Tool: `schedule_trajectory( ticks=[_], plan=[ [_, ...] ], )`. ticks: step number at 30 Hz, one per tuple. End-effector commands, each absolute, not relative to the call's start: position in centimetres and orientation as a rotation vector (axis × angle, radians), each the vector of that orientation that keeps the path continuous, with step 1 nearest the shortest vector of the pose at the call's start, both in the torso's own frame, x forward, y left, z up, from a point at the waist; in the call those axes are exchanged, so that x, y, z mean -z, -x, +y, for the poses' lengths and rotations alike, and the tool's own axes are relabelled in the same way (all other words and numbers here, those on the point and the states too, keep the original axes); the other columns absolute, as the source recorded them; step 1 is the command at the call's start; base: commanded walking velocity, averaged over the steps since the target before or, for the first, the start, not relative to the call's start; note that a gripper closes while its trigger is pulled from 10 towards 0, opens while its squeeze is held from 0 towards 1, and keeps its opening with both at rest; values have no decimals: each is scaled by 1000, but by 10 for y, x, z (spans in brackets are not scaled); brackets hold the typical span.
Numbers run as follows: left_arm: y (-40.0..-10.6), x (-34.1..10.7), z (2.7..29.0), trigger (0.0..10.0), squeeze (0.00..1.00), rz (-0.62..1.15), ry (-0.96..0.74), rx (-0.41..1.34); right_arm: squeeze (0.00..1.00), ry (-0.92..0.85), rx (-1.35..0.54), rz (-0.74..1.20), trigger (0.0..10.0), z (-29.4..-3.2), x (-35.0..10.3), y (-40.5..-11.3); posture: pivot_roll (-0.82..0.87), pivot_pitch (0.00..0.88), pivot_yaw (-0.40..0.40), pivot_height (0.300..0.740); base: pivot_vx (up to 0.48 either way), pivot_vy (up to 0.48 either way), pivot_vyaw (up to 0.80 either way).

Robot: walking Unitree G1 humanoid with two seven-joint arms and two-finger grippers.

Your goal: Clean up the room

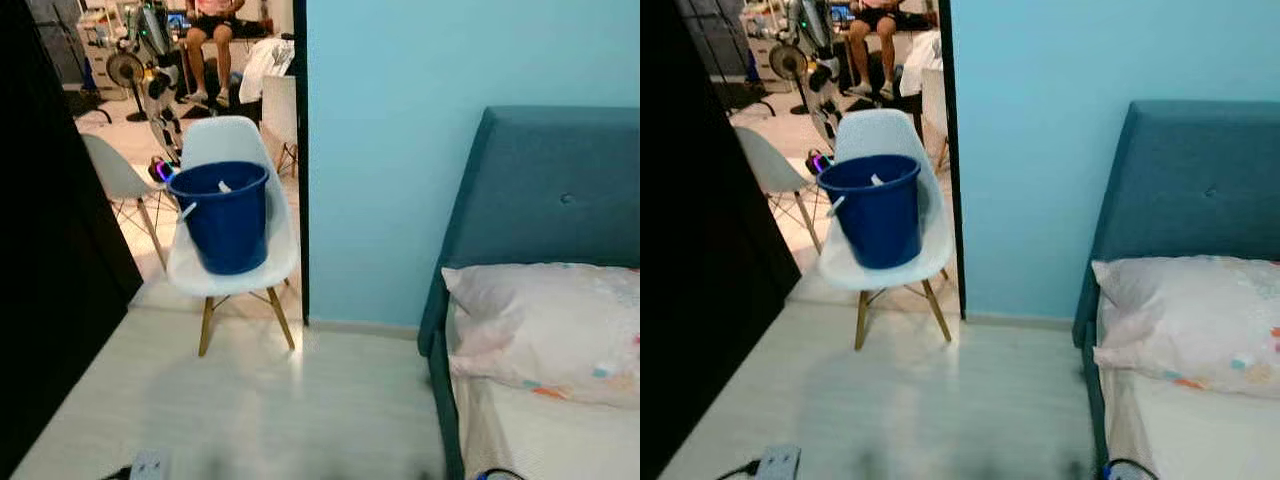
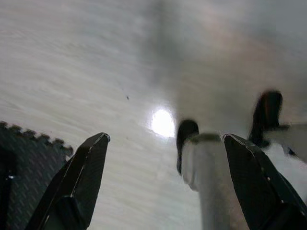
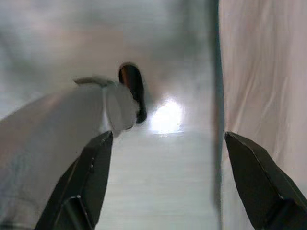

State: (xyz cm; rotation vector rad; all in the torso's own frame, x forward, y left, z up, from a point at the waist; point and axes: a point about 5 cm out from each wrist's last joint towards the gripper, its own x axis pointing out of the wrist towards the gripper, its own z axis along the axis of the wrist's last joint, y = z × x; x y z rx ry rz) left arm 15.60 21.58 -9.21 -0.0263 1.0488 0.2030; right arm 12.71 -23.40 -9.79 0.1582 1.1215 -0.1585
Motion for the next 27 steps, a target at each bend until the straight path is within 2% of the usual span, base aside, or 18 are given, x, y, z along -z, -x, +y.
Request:
schedule_trajectory(
  ticks=[1,13,27],
  plan=[
    [-155,92,216,10000,0,1057,14,-192,0,-165,158,1129,10000,-228,99,-128,-77,0,-13,740,-315,0,0],
    [-156,93,214,10000,0,1054,25,-191,0,-164,132,1125,10000,-196,100,-144,-79,0,-18,740,-315,0,0],
    [-154,94,211,10000,0,1058,34,-184,0,-137,149,1125,10000,-206,100,-142,-74,0,-26,740,-318,0,0]
  ],
)
